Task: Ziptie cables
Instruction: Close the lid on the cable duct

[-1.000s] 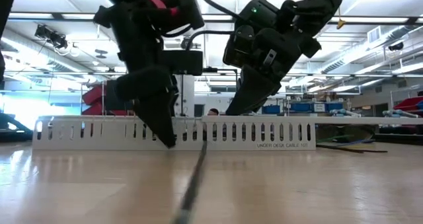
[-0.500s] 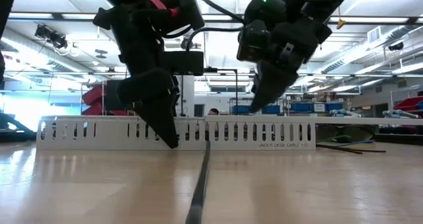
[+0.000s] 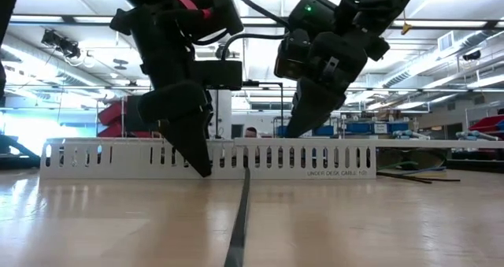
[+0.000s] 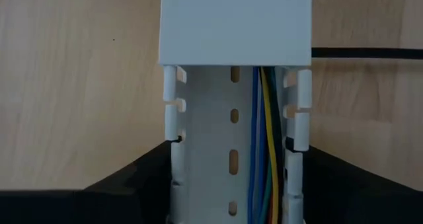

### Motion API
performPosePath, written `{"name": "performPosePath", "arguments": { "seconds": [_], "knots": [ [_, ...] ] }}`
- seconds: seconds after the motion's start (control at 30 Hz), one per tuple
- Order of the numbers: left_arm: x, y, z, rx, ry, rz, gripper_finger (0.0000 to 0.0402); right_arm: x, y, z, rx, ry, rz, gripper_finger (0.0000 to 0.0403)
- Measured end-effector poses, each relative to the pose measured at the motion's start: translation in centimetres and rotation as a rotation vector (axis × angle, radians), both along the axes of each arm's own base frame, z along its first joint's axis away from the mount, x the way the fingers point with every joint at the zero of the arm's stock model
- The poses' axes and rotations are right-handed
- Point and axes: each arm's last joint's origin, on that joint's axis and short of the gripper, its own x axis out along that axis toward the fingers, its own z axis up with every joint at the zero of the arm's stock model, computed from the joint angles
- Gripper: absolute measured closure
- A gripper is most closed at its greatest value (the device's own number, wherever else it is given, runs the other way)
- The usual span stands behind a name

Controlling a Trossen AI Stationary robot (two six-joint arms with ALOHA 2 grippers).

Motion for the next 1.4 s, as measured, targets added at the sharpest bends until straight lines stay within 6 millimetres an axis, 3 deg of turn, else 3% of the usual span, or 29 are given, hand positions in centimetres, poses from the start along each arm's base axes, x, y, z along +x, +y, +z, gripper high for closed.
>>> {"name": "performPosePath", "arguments": {
  "seconds": [0.53, 0.73, 0.93, 1.2, 1.4],
  "knots": [
    [0.4, -0.1, 0.2, -0.008, -0.037, -0.006, 0.0154, 0.1, 0.1, -0.1, 0.008, -0.008, 0.008, 0.0403],
    [1.3, -0.2, 1.1, -0.002, -0.123, -0.014, 0.0120, 0.1, 0.1, -0.1, 0.004, -0.008, 0.006, 0.0403],
    [1.0, -0.2, 0.8, -0.021, -0.096, -0.019, 0.0093, 0.1, 0.1, -0.1, 0.004, -0.001, 0.008, 0.0403],
    [0.8, -0.2, 0.6, -0.023, -0.073, -0.011, 0.0098, 0.0, 0.1, -0.1, 0.004, -0.003, 0.017, 0.0403],
    [0.8, -0.2, 0.6, -0.021, -0.071, -0.015, 0.0126, 0.1, 0.0, -0.1, 0.004, -0.007, 0.016, 0.0403]
  ]
}}
